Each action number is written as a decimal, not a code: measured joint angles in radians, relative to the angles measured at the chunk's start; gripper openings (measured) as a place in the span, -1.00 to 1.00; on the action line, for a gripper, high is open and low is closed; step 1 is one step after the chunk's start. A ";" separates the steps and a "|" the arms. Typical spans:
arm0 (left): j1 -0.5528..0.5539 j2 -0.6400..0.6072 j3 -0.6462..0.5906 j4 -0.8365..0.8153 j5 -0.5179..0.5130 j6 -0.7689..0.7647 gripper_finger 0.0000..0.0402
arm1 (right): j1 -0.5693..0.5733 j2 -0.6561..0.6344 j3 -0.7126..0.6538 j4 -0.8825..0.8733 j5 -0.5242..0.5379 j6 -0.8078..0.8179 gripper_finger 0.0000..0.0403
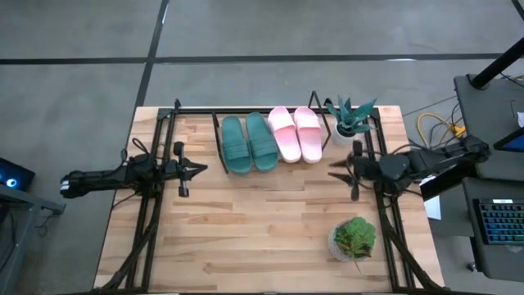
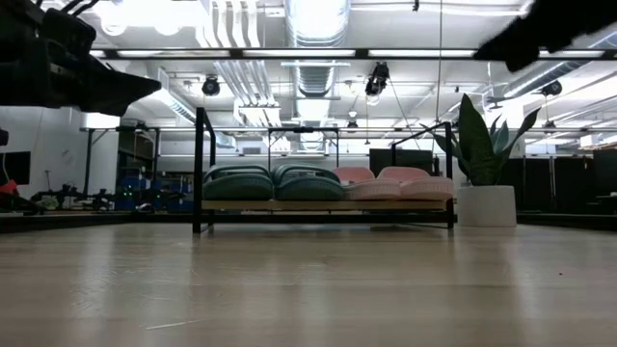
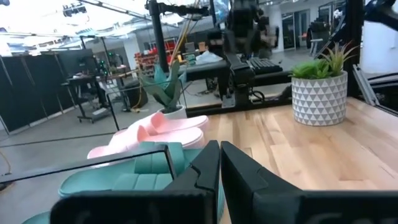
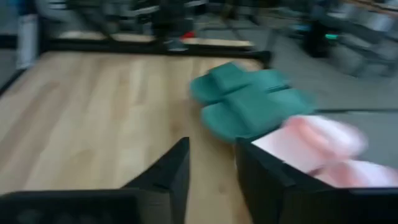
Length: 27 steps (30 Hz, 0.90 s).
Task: Pick and place slides into the shelf
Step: Return to Home Position
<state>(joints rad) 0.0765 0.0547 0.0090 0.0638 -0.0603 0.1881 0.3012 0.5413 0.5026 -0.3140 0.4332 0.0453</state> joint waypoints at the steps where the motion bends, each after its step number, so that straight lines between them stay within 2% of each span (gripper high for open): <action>1: 0.000 -0.003 0.000 0.000 0.001 0.000 -1.00 | 0.014 -0.025 -0.037 0.007 -0.025 -0.004 -0.55; 5: 0.000 -0.018 0.000 0.004 0.002 0.000 -1.00 | 0.040 -0.100 -0.177 0.085 -0.131 -0.063 -0.90; 8: 0.000 -0.027 -0.001 0.010 0.002 0.001 -1.00 | 0.037 -0.133 -0.312 0.342 -0.211 -0.205 -0.94; 11: 0.000 -0.026 -0.001 0.013 0.003 0.001 -1.00 | 0.016 -0.137 -0.409 0.534 -0.210 -0.279 -0.96; 17: 0.000 -0.026 0.000 0.034 0.003 0.024 -1.00 | -0.042 -0.192 -0.452 0.638 -0.144 -0.417 -0.96; 20: 0.000 -0.018 0.002 0.033 0.003 0.028 -1.00 | -0.087 -0.234 -0.440 0.618 -0.139 -0.475 -0.96; 24: 0.000 -0.017 0.001 0.011 0.003 0.020 -1.00 | -0.144 -0.317 -0.402 0.458 -0.106 -0.394 -0.96; 27: 0.000 -0.018 0.000 -0.008 0.003 0.009 -1.00 | -0.157 -0.405 -0.386 0.409 -0.064 -0.365 -0.96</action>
<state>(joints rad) 0.0765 0.0372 0.0093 0.0557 -0.0574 0.1974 0.1438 0.1366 0.1169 0.0955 0.3690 -0.3200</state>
